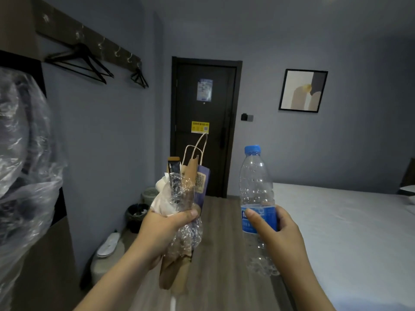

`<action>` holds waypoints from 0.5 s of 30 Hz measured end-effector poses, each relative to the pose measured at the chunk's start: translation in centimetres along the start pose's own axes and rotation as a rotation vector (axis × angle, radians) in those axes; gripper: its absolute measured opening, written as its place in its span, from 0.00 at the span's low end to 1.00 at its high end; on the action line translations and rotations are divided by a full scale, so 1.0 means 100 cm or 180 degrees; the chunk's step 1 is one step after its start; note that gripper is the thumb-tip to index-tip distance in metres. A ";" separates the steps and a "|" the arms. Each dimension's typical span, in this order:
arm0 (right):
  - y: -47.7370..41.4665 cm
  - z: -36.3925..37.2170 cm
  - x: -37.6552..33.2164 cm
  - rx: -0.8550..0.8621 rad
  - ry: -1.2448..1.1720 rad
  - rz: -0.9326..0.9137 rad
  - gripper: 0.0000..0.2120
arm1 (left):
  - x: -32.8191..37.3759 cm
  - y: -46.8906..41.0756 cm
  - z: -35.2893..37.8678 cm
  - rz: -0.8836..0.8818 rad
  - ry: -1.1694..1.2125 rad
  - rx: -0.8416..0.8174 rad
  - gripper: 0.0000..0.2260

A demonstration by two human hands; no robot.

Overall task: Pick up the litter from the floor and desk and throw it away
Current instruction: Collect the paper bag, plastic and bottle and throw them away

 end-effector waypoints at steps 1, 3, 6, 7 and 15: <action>-0.016 0.005 0.006 -0.0021 0.0005 -0.0006 0.26 | -0.005 -0.014 -0.001 0.0001 -0.0022 0.0052 0.20; -0.048 0.017 0.022 -0.0074 0.0008 -0.0021 0.25 | -0.017 -0.043 -0.007 -0.0007 -0.0058 0.0172 0.19; -0.094 0.041 0.046 -0.0182 -0.0058 -0.0026 0.24 | -0.035 -0.088 -0.019 0.0007 -0.0133 0.0271 0.19; -0.109 0.051 0.054 -0.0198 -0.0070 -0.0035 0.22 | -0.041 -0.103 -0.024 0.0027 -0.0193 0.0272 0.18; -0.248 0.143 0.099 -0.0297 -0.0026 -0.0141 0.12 | -0.081 -0.251 -0.089 0.0098 -0.0351 0.0478 0.21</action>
Point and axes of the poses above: each hand's wrist, its own y-axis away from the middle knuckle, its own z-axis out of the palm, x = y × z, the point moved 7 cm from there along -y, towards the middle knuckle
